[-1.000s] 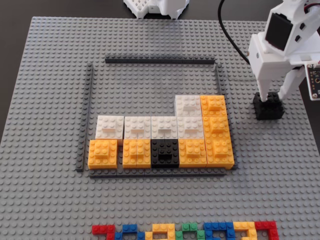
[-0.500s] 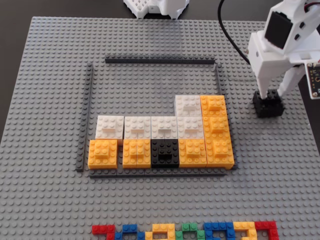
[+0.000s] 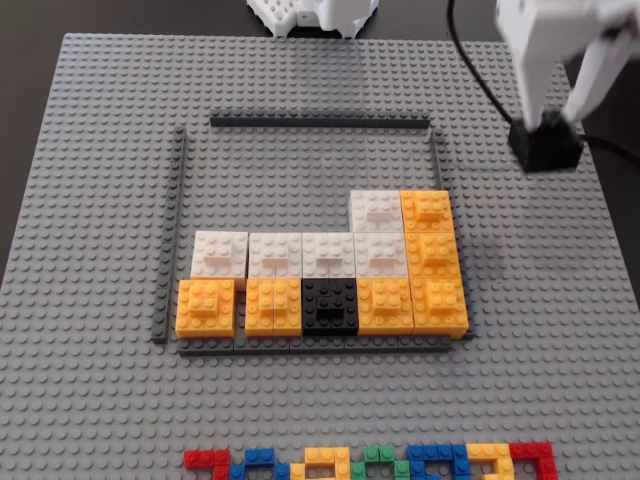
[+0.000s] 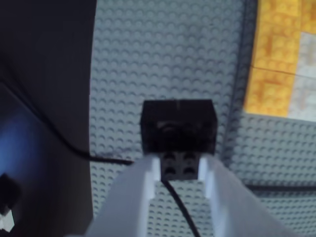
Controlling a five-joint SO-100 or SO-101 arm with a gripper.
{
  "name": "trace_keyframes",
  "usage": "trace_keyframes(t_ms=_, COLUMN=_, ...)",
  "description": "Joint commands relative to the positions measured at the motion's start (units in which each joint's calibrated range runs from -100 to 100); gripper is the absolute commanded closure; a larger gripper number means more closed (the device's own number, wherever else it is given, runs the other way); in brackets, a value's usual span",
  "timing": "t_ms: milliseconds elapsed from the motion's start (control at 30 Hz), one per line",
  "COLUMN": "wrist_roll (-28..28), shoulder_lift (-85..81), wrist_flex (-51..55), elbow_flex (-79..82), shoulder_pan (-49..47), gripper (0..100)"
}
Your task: Grab the cube and place it into the grid
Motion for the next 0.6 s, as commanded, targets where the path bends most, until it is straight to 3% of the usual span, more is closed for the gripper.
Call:
trace_keyframes(t_ms=0, wrist_roll=2.0, shoulder_lift=-9.2, wrist_flex=3.5, elbow_flex=-6.8, shoulder_pan=3.1, gripper=96)
trace_keyframes(t_ms=567, wrist_roll=11.3, shoulder_lift=-25.8, wrist_flex=-3.0, elbow_flex=19.7, shoulder_pan=21.5, gripper=96)
